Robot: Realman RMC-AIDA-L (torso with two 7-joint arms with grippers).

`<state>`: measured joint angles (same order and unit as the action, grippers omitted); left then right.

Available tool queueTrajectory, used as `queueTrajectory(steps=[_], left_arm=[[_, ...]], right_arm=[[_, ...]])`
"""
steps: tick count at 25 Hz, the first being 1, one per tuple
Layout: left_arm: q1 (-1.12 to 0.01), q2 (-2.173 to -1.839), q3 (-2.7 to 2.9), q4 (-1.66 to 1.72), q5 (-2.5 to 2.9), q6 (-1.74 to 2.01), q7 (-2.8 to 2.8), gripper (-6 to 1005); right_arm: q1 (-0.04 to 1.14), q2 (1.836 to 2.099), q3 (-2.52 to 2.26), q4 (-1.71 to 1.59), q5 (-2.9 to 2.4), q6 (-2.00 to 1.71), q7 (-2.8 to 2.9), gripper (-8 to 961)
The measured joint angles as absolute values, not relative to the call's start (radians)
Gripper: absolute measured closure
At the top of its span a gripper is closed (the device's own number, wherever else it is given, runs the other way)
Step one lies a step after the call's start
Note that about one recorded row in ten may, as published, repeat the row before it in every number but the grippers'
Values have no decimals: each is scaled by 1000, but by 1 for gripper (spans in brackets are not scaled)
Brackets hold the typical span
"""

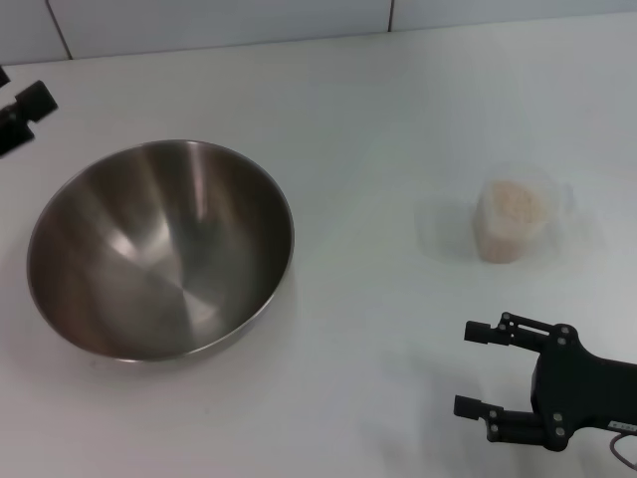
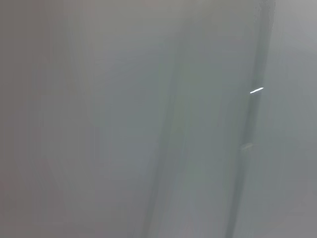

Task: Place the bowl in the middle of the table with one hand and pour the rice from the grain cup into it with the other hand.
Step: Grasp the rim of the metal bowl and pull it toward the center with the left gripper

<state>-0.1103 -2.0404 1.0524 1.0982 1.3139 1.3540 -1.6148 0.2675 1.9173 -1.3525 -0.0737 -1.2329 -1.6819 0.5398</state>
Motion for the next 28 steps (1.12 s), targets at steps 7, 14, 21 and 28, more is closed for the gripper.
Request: queueTrajectory(steps=[7,14,21,28], left_arm=[[-141,-2063,1026,1427,1872,1212,-2172,154],[-265,-2059,981,1400,2174,1325,-2355,156],[-297,-2059,981,1323,2199,1333,-2334,165],[-324,-2060,989,1267,2260,1337,-2322,180]], right_arm=[[267,1917,-1352,-74,-1233,-1675,540,194],[268,1917,-1353,-74,-1233,-1673,540,197],[268,1917,-1353,-74,-1233,-1664,540,200],[269,1917,-1353,-74,-1233,-1655,540,202]])
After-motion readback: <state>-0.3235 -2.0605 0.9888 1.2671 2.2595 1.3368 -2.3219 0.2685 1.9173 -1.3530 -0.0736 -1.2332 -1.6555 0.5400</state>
